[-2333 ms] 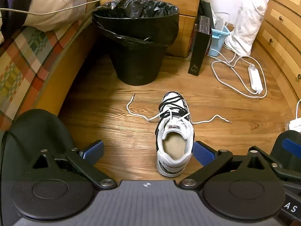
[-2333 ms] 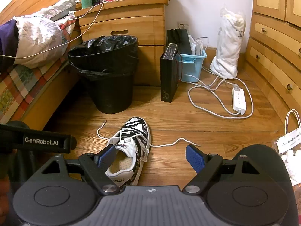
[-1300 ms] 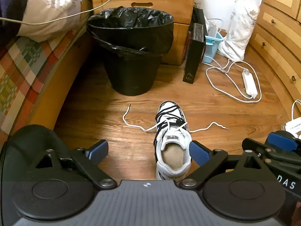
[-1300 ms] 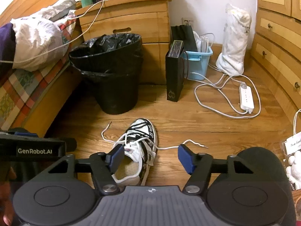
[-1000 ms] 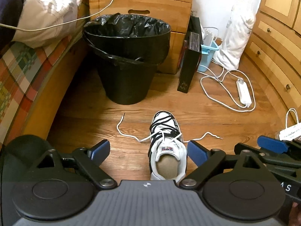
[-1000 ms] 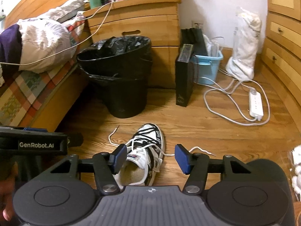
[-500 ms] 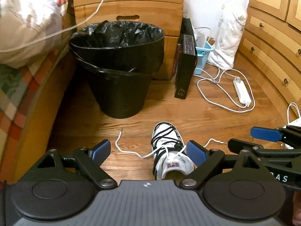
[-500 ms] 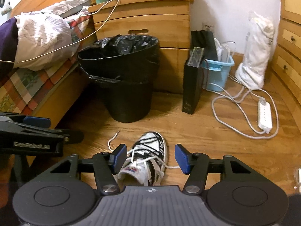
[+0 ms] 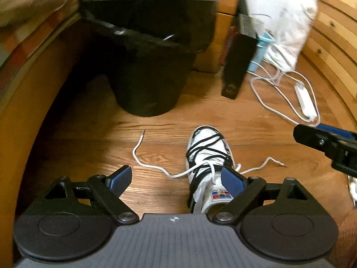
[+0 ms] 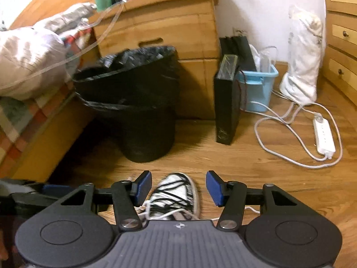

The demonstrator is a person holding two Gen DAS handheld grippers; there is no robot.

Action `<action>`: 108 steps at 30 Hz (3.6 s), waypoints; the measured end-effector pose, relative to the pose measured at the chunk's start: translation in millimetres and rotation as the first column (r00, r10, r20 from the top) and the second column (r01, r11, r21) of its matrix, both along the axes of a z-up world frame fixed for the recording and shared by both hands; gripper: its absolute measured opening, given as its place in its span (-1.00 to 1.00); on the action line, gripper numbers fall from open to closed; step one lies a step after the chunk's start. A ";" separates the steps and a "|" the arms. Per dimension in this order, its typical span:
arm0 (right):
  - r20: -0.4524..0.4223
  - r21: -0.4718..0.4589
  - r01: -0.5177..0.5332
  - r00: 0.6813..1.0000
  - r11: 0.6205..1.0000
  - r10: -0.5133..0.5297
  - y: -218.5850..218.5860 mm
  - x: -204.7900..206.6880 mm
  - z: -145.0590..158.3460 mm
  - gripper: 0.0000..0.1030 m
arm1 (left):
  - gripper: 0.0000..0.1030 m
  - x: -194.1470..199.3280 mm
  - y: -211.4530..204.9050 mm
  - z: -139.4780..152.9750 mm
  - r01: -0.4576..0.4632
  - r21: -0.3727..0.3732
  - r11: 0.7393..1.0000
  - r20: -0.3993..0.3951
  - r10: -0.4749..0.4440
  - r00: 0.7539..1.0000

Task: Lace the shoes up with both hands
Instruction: 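Lower the right gripper onto the white lace tip beside the shoe, then close the right gripper on the white lace tip and hold it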

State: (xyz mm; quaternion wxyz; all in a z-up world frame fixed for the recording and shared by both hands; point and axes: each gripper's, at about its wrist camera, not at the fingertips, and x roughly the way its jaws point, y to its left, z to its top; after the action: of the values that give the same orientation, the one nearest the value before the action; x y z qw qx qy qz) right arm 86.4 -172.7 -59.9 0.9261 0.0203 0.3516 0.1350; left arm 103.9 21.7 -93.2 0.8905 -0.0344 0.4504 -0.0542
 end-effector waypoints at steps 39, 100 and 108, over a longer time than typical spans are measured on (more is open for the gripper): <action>-0.236 -0.024 -0.234 0.946 0.972 0.222 118.1 141.4 -94.5 -0.03 | 0.65 -10.5 15.2 -44.7 -0.041 -0.103 0.994 -0.034 0.038 0.999; -0.356 0.032 -0.398 0.853 0.917 0.383 183.9 198.0 -151.8 -0.88 | 0.65 -2.4 -0.7 -60.6 -0.005 -0.093 0.996 -0.178 -0.011 0.984; -0.416 0.011 -0.402 0.831 0.915 0.370 196.7 197.3 -169.9 -0.77 | 0.66 -3.6 -0.9 -60.4 0.005 -0.083 0.997 -0.174 -0.020 0.985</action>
State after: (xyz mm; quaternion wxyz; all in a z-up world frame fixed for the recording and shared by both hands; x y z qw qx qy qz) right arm 283.7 24.0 -229.8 0.7851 -0.0590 0.5395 0.2984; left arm 100.3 20.8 -153.6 0.8451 -0.0730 0.5243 -0.0751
